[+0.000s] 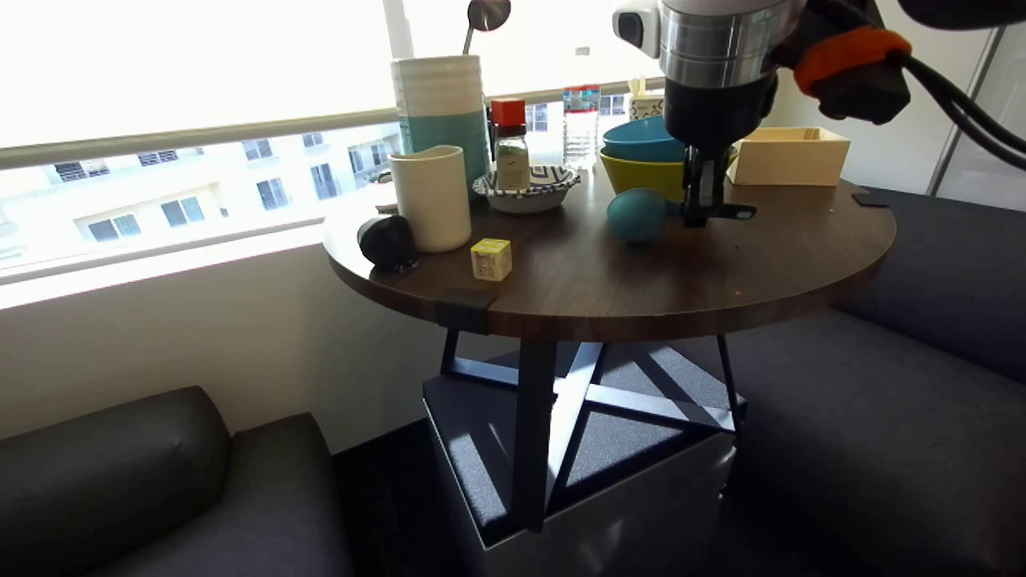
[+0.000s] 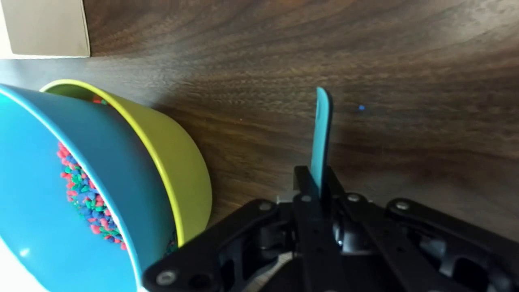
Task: Sprinkle some stuff into the scooper, then pour it back into the bowl
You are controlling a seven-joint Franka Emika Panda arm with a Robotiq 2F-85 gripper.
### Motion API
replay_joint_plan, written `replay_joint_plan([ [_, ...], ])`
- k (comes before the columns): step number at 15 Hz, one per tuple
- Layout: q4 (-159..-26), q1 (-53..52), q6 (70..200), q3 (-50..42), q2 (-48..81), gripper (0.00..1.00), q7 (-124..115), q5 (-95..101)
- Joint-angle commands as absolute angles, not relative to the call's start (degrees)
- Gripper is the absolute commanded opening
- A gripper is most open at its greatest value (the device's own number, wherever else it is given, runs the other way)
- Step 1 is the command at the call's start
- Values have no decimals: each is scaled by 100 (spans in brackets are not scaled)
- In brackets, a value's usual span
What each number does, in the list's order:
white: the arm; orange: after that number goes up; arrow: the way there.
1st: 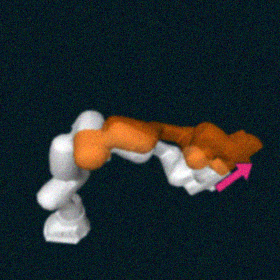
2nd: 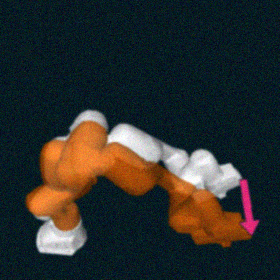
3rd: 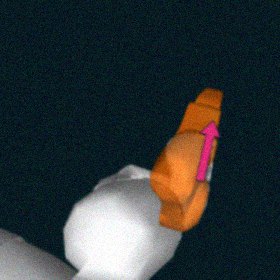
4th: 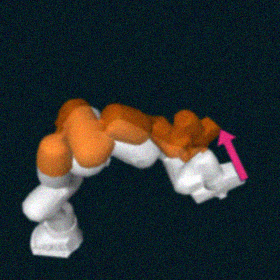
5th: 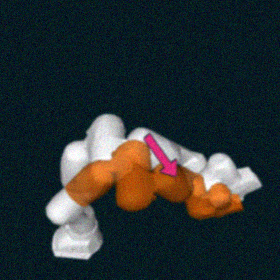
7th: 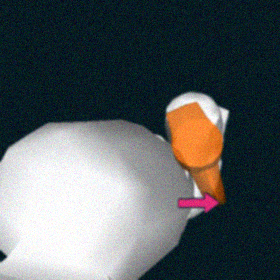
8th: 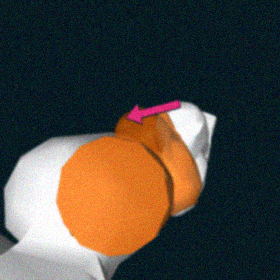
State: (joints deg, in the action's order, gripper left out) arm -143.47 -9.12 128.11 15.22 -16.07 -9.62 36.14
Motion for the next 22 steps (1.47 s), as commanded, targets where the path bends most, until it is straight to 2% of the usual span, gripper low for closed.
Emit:
replay_joint_plan([
  [1, -14419, -764, 13023, 1639, -1479, 2, -1889, 4278],
  [7, -14383, -815, 12884, 1606, -1299, 2, -2833, 4871],
  [8, -14387, -835, 12902, 1594, -1286, 21, -2872, 4869],
  [9, -14383, -844, 12906, 1588, -1275, 22, -2909, 4862],
  [10, -14386, -853, 12931, 1579, -1264, 29, -2912, 4845],
  [11, -14379, -860, 12930, 1577, -1238, 41, -2928, 4836],
  [13, -14368, -871, 12937, 1570, -1212, 50, -2929, 4823],
  [14, -14360, -874, 12943, 1568, -1214, 52, -2922, 4815],
  [15, -14351, -875, 12949, 1569, -1216, 47, -2925, 4817],
  [16, -14342, -877, 12943, 1574, -1215, 27, -2925, 4827],
  [17, -14339, -880, 12941, 1576, -1217, 24, -2919, 4833],
  [18, -14332, -887, 12932, 1581, -1217, 49, -2917, 4839],
  [19, -14329, -895, 12934, 1578, -1228, 63, -2897, 4825],
  [20, -14331, -906, 12949, 1560, -1250, 64, -2833, 4772],
  [22, -14355, -895, 13076, 1470, -1389, 77, -2699, 4686],
])
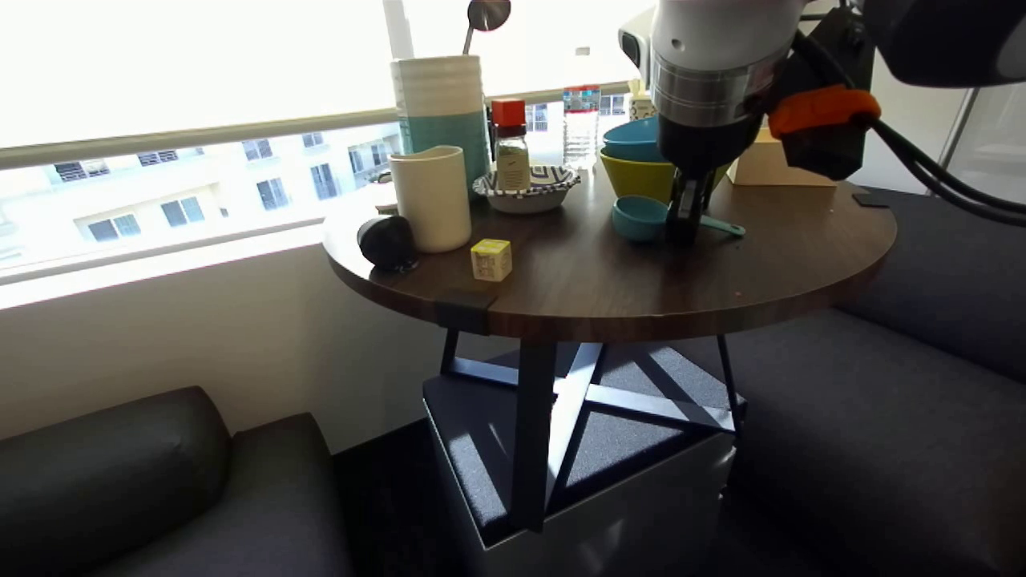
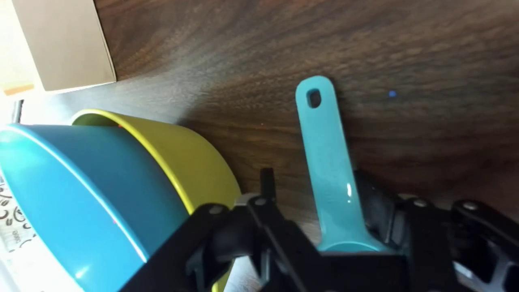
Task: Sprinkle some stuff into the scooper, then pour it back into the bowl
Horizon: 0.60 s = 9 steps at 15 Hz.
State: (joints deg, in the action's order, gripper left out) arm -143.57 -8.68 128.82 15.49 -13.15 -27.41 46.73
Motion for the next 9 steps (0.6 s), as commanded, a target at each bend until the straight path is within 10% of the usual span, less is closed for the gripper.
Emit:
replay_joint_plan([
  [1, -14362, -894, 13122, 1436, -1464, 83, -2639, 4660],
  [4, -14378, -943, 13205, 1320, -1782, 100, -2331, 4308],
  [9, -14321, -998, 13064, 1250, -2392, 100, -1772, 3712],
])
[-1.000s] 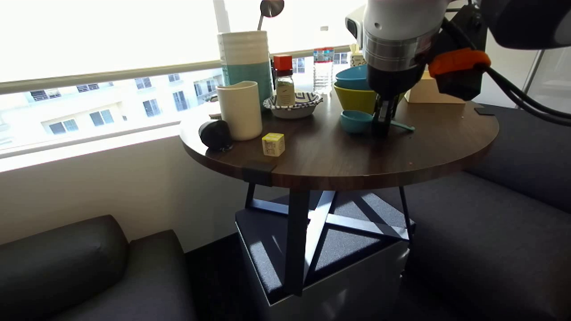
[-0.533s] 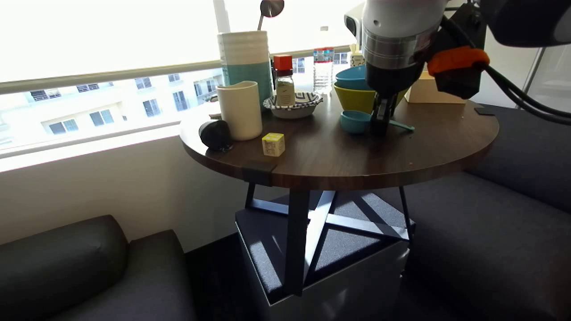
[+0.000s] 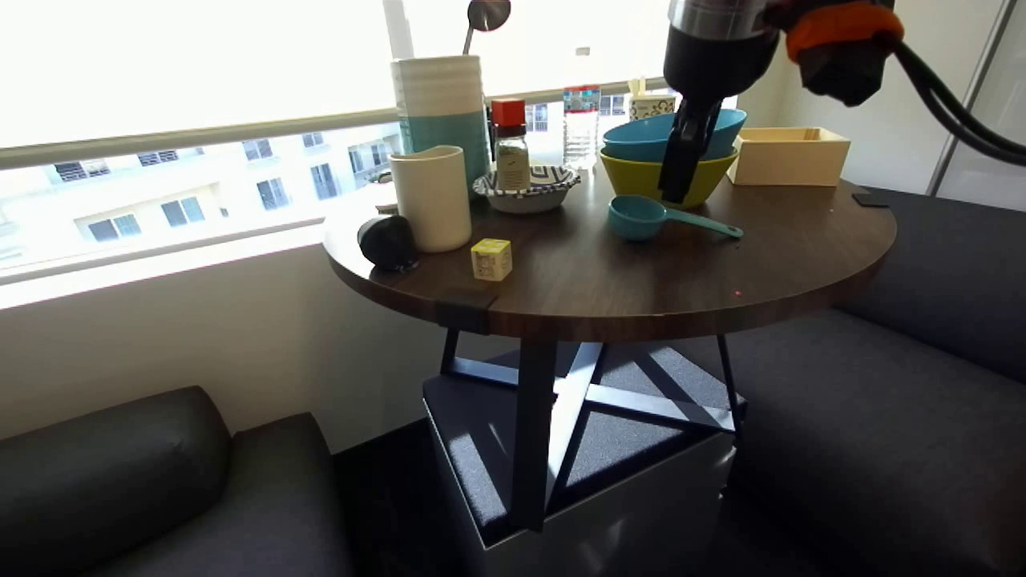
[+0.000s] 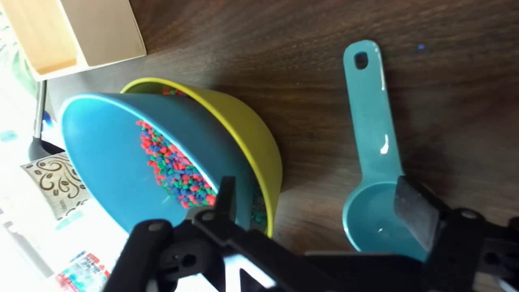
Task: Sprinkle some stuff into the scooper, then pour it back into the bowl
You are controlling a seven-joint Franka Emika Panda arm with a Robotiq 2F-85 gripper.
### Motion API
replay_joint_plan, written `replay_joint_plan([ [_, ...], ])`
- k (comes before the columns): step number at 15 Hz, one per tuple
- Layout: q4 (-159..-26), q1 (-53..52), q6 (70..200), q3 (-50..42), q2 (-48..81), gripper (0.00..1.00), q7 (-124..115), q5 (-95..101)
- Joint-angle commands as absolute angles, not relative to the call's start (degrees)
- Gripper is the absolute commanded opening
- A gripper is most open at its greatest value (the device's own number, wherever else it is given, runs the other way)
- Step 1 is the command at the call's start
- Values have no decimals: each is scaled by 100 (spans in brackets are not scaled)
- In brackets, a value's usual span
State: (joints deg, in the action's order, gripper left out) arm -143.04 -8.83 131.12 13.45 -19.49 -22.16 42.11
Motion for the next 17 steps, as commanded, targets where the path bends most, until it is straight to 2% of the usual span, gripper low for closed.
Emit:
replay_joint_plan([
  [1, -14284, -1028, 13004, 1240, -2513, 100, -1632, 3468],
  [12, -13815, -1078, 12914, 980, -3010, 100, -951, 797],
  [17, -13868, -883, 13024, 1140, -2954, 100, -1031, 915],
])
